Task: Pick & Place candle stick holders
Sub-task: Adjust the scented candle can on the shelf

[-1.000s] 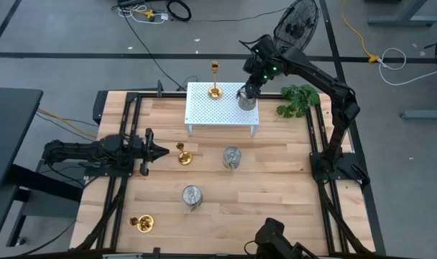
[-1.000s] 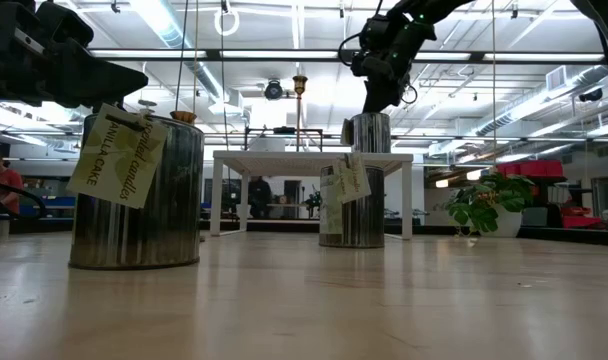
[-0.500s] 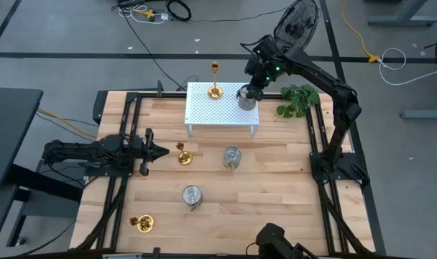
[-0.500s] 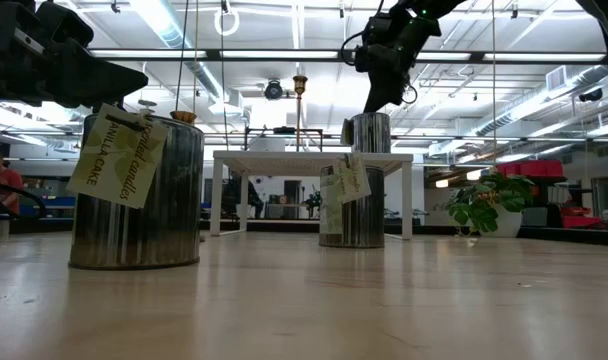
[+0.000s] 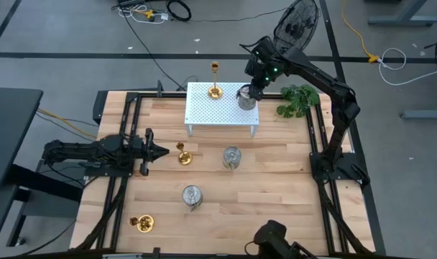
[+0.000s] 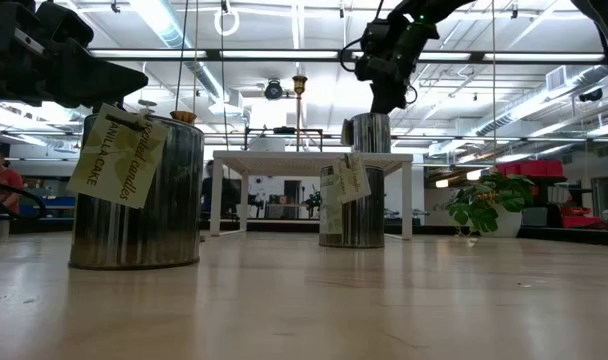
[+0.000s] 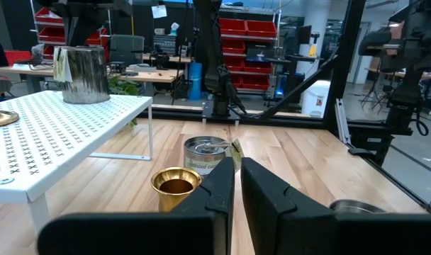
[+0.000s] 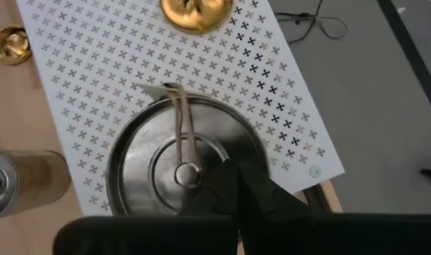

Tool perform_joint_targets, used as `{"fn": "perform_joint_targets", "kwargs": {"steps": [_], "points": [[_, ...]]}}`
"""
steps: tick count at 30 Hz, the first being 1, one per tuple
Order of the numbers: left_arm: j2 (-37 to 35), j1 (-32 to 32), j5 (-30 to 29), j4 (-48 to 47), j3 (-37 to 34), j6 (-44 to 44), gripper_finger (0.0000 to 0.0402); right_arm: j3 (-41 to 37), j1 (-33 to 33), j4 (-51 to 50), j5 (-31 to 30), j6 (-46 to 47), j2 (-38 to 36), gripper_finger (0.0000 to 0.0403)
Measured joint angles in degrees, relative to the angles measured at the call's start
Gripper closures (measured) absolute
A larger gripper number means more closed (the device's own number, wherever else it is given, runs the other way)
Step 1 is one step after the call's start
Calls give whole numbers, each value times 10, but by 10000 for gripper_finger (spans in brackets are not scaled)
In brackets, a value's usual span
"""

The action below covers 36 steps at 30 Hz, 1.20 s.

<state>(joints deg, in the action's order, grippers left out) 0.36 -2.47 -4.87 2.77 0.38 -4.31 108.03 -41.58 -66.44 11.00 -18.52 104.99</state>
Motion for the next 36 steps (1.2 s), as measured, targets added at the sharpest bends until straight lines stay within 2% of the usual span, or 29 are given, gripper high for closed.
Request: {"fn": "perform_joint_targets", "kwargs": {"steps": [19,36], "points": [[0,0,0,0,0,0,369,1,0,43,-61,0,8,403],[0,0,0,0,0,0,369,0,0,119,-61,-5,26,403]]}}
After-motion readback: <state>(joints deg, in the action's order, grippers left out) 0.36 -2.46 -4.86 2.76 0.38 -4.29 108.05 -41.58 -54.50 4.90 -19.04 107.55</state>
